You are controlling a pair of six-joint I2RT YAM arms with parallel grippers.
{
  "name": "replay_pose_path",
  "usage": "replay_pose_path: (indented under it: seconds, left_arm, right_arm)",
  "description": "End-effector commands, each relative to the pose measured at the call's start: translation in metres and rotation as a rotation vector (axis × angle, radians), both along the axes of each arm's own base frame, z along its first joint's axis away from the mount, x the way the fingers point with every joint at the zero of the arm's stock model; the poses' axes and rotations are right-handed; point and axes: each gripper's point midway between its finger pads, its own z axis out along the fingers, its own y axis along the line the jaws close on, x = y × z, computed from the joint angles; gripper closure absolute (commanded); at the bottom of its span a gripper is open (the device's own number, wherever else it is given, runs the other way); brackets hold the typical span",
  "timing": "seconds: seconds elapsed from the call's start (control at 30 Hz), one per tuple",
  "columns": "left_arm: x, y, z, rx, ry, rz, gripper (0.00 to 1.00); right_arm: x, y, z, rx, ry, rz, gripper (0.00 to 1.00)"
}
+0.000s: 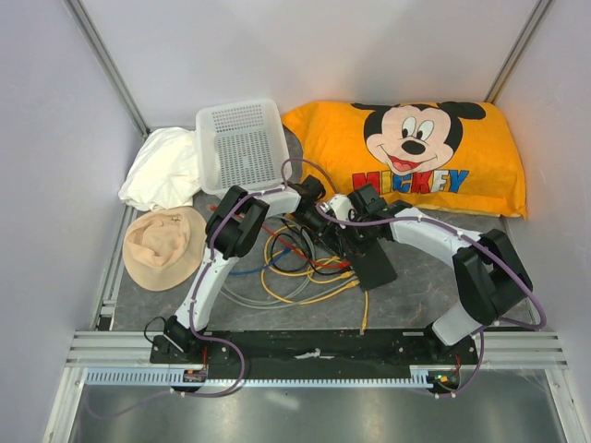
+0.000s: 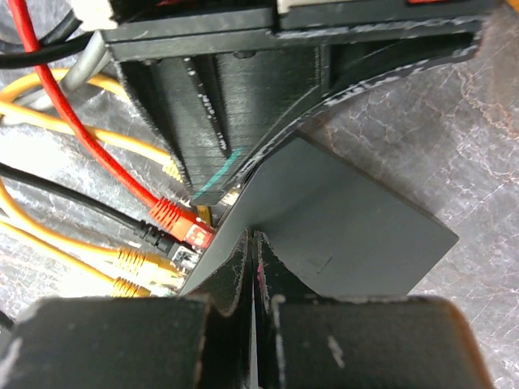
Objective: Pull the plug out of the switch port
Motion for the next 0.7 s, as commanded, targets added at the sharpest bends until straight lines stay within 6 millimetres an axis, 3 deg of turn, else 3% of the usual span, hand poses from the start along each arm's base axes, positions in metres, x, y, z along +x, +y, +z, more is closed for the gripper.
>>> replay_pose_path:
  seconds: [0.0, 0.5, 0.67]
  left_arm:
    - [0.013, 0.020, -0.010, 0.027, -0.064, 0.025, 0.99]
    - [0.010, 0.031, -0.001, 0.032, -0.106, 0.019, 0.98]
    - [0.029, 0.031, 0.018, 0.058, -0.265, 0.022, 0.98]
  right_arm:
    - [-0.013, -0.030, -0.043, -0.160, 0.063, -0.026, 1.00]
    - [-0.011, -0.033, -0.046, -0.167, 0.066, -0.039, 1.00]
    - [-0.012, -0.035, -0.047, -0.176, 0.060, -0.040, 1.00]
